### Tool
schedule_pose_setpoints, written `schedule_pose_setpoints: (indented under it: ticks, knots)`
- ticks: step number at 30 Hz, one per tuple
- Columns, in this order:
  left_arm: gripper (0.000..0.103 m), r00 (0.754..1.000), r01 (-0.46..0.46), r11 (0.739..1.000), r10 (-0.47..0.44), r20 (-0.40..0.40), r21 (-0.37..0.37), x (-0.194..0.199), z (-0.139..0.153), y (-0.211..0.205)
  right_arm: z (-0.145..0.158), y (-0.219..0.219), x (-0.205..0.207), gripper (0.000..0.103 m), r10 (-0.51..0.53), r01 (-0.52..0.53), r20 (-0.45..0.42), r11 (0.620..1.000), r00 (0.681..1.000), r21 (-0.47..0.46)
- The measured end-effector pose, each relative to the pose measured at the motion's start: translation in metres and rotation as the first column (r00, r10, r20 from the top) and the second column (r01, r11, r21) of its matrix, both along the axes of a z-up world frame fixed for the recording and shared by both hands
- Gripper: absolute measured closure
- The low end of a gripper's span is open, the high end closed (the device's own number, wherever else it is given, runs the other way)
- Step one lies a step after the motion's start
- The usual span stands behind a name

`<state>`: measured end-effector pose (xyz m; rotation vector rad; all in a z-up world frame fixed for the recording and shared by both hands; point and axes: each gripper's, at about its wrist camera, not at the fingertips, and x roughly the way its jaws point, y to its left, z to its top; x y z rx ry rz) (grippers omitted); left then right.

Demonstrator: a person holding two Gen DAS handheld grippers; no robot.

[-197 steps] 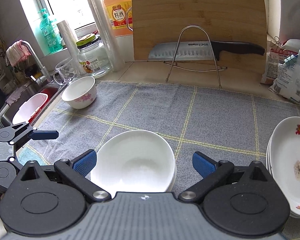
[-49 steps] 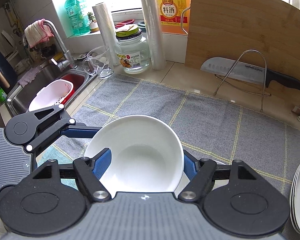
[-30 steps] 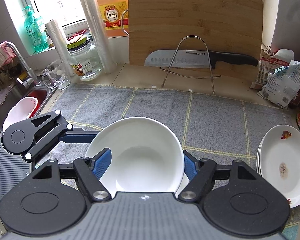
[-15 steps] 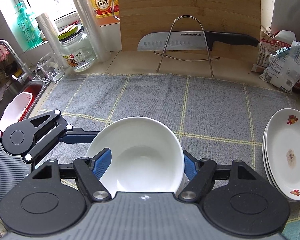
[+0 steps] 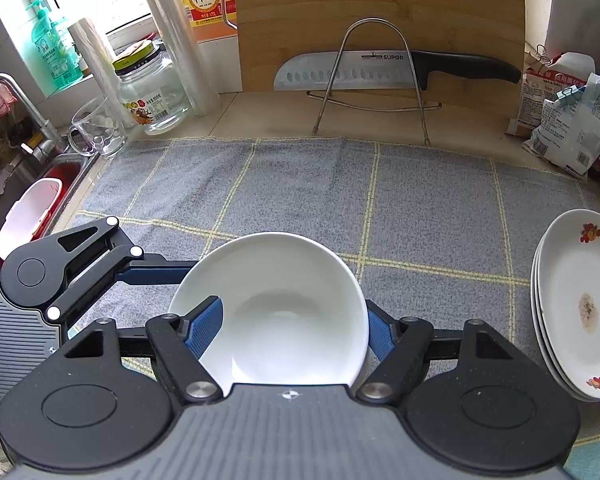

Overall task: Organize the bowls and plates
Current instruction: 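Carry the white bowl with the right tool over the two-bowl stack, then lower the white bowl onto the bowl stack and open the right tool, then bring the left and right tools to opposite sides of the three-bowl stack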

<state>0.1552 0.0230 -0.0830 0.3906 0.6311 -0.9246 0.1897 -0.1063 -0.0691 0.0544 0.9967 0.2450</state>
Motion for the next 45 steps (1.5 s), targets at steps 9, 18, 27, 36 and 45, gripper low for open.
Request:
schedule_pose_setpoints:
  ticks: [9, 18, 27, 36, 45]
  knots:
    - [0.011, 1.0, -0.003, 1.0, 0.003, -0.003, -0.001, 0.0, 0.001, 0.0, -0.002, 0.002, 0.0, 0.024, 0.004, -0.004, 0.004, 1.0, 1.0, -0.009]
    - [0.01, 1.0, -0.003, 1.0, 0.003, -0.005, -0.002, 0.001, 0.0, 0.001, -0.001, 0.002, 0.0, 0.023, 0.003, -0.003, 0.006, 1.0, 1.0, -0.008]
    - [0.005, 1.0, -0.001, 1.0, 0.002, 0.019, -0.025, 0.001, 0.005, 0.009, 0.004, 0.002, -0.003, 0.002, -0.005, 0.005, 0.042, 1.0, 0.999, -0.001]
    - [0.005, 1.0, -0.014, 1.0, 0.014, 0.012, -0.025, -0.003, 0.007, 0.033, 0.013, -0.012, -0.02, 0.0, -0.06, 0.061, 0.096, 0.998, 0.994, -0.011]
    - [0.005, 0.999, -0.03, 0.999, 0.03, -0.016, -0.017, -0.007, 0.001, 0.047, -0.012, -0.016, -0.054, 0.0, -0.158, 0.163, 0.117, 0.986, 0.98, -0.037]
